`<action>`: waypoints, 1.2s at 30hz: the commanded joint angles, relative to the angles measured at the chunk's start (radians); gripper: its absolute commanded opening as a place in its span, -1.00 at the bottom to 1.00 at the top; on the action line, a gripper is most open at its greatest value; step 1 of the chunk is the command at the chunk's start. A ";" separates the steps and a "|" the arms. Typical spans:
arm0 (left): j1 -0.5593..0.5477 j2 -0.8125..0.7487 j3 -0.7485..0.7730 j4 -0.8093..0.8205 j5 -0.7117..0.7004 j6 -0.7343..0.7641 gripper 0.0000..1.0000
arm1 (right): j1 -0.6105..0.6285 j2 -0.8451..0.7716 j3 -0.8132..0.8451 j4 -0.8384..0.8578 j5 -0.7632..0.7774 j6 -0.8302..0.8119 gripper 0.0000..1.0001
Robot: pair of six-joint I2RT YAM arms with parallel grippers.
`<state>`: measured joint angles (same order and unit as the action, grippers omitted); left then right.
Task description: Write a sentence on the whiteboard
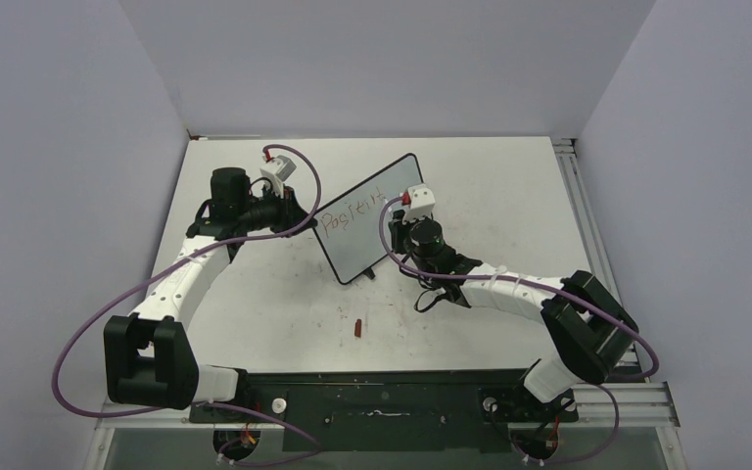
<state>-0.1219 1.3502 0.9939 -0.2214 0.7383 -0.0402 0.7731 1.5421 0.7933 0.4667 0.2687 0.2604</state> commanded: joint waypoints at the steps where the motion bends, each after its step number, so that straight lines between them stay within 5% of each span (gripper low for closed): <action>1: 0.004 -0.035 0.026 0.041 0.013 0.012 -1.00 | 0.001 -0.069 0.019 0.032 0.025 -0.017 -0.89; 36: 0.004 -0.034 0.028 0.042 0.018 0.012 -1.00 | -0.022 0.028 0.080 0.035 -0.017 -0.027 -0.89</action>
<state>-0.1219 1.3502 0.9939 -0.2211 0.7399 -0.0402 0.7586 1.5608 0.8364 0.4694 0.2592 0.2379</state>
